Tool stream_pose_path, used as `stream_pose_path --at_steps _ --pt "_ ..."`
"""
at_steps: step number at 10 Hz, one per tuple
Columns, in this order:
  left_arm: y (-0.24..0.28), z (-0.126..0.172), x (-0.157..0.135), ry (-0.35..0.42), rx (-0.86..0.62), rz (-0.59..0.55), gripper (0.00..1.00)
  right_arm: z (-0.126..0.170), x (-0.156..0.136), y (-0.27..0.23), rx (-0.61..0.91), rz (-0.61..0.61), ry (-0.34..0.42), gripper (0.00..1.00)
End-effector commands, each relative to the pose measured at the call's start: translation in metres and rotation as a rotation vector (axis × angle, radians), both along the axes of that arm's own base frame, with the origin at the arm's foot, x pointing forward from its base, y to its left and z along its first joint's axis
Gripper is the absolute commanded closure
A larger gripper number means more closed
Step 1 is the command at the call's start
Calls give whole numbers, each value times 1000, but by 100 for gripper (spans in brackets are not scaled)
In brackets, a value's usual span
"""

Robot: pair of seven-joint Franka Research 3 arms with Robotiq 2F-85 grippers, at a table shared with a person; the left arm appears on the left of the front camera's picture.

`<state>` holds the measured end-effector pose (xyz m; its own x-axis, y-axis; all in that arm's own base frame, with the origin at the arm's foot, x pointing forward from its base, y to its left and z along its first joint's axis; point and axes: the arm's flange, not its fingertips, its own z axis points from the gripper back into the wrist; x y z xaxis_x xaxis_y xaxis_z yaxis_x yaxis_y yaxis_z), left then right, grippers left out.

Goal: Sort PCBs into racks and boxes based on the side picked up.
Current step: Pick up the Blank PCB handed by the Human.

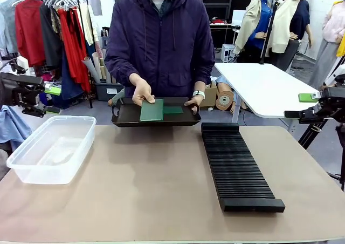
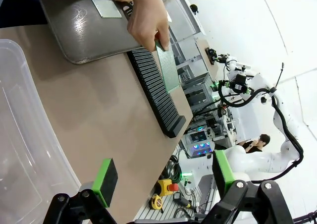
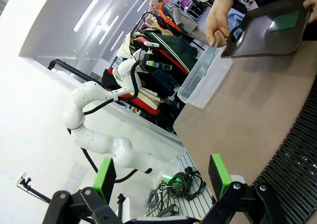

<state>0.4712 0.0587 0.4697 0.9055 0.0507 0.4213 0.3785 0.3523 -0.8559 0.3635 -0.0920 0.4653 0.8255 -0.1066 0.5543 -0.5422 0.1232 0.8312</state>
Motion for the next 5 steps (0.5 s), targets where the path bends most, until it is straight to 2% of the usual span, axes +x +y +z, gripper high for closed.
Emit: stream_pose_path --at_steps 1,5 --pt "0 1 0 10 -4 5 0 1 -1 -1 2 0 -3 0" --pt "0 0 0 0 0 0 0 1 -1 -1 2 0 -3 0"
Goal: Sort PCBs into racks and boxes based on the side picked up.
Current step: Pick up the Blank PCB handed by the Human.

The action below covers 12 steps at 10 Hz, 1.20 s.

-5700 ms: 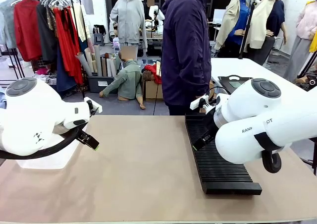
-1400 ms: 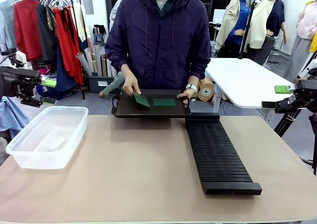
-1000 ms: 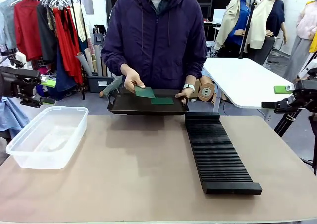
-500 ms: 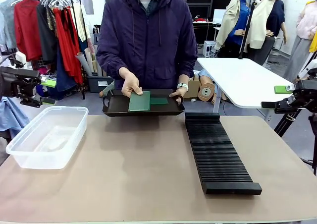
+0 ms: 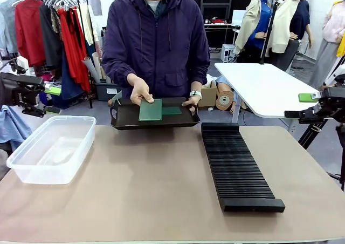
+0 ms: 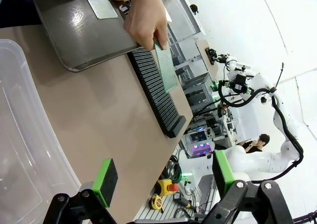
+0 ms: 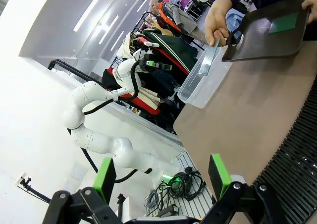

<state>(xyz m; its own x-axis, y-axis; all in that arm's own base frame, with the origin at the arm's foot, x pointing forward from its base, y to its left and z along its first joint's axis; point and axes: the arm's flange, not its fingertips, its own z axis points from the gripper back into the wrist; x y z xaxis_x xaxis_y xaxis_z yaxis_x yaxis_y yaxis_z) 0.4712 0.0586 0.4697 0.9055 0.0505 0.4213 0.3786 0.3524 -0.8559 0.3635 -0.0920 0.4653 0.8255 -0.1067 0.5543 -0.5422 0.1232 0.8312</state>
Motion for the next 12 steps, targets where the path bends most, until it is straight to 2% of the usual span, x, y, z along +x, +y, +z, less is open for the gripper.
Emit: stream_pose_path --at_steps 1,6,8,12 --pt "-8 0 12 23 6 -12 0 1 -1 -1 2 0 -3 0" --pt "-52 -22 63 72 -81 -68 0 1 -1 -1 2 0 -3 0" --pt "-75 -41 81 137 -106 -105 0 1 -1 -1 2 0 -3 0" --pt "-117 -77 92 219 -236 -182 0 1 -1 -1 2 0 -3 0"
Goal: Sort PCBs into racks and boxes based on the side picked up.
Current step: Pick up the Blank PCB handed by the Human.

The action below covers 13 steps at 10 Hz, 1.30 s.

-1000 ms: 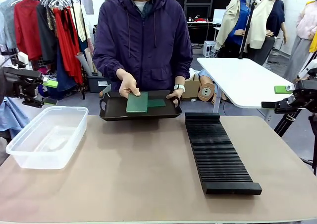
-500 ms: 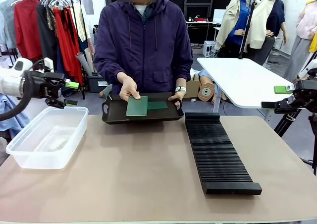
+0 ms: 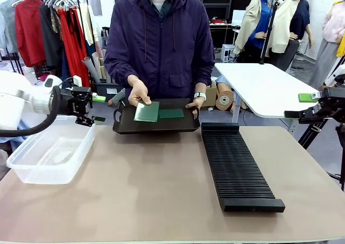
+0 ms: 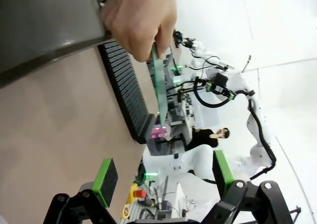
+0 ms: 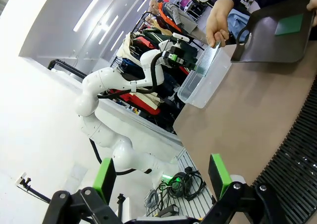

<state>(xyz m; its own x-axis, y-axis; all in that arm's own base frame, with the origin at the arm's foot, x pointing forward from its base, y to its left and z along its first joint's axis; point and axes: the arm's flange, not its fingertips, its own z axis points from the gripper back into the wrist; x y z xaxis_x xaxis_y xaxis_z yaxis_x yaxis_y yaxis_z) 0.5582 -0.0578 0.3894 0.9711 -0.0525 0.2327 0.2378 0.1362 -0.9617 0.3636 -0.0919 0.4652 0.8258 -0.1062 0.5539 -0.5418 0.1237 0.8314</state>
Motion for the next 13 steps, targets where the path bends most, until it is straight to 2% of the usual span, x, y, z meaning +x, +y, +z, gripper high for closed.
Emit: stream_pose_path --at_steps 1,2,4,5,7,9,13 --pt "-7 -2 5 17 -83 -1 0 1 -1 -1 2 0 -3 0" --pt "-16 -8 8 17 -102 0 0 1 -1 -1 2 0 -3 0" --pt "-31 -20 18 77 -170 15 0 1 -1 -1 2 0 -3 0" --pt "-40 -25 21 84 -157 12 0 1 -1 -1 2 0 -3 0" --pt "-59 -34 30 70 -143 -7 0 1 -1 -1 2 0 -3 0" --pt "-78 -40 41 101 -155 -53 0 1 -1 -1 2 0 -3 0" --pt "-101 -43 52 106 -202 -31 0 1 -1 -1 2 0 -3 0"
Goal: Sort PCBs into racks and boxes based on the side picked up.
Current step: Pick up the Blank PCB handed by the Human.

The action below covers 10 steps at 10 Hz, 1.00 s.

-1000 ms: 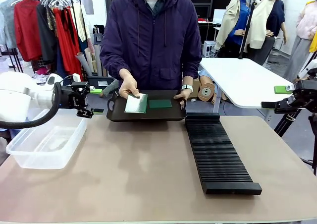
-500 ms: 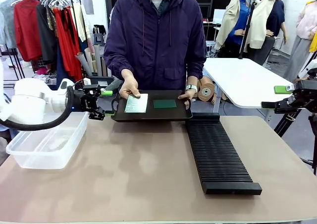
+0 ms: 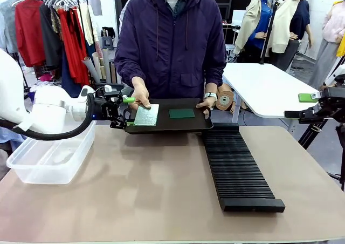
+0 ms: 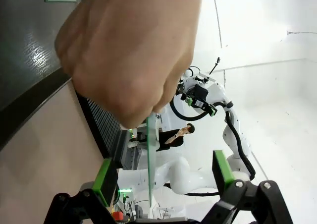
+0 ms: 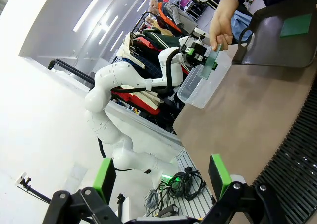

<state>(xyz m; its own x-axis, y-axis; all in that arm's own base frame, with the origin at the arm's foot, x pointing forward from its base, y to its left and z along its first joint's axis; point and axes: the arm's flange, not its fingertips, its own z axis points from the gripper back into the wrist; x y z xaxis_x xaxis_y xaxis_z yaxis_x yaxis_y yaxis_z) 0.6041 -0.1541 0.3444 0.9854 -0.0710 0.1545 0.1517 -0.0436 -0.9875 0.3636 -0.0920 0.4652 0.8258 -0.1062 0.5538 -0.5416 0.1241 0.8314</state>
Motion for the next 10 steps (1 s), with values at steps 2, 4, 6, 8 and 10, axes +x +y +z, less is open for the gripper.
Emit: stream_pose_path --at_steps 2,4,6,8,10 --pt "-16 -3 5 20 -14 14 0 1 -1 -1 3 0 -3 0" --pt "-21 -10 5 39 -14 8 7 1 -1 -1 3 0 -3 0" --pt "-20 -12 5 41 -14 9 31 1 -1 -1 3 0 -3 0" --pt "-19 -11 5 37 -18 22 70 1 -1 -1 3 0 -3 0" --pt "-17 -11 5 31 -23 45 100 1 -1 -1 3 0 -3 0"
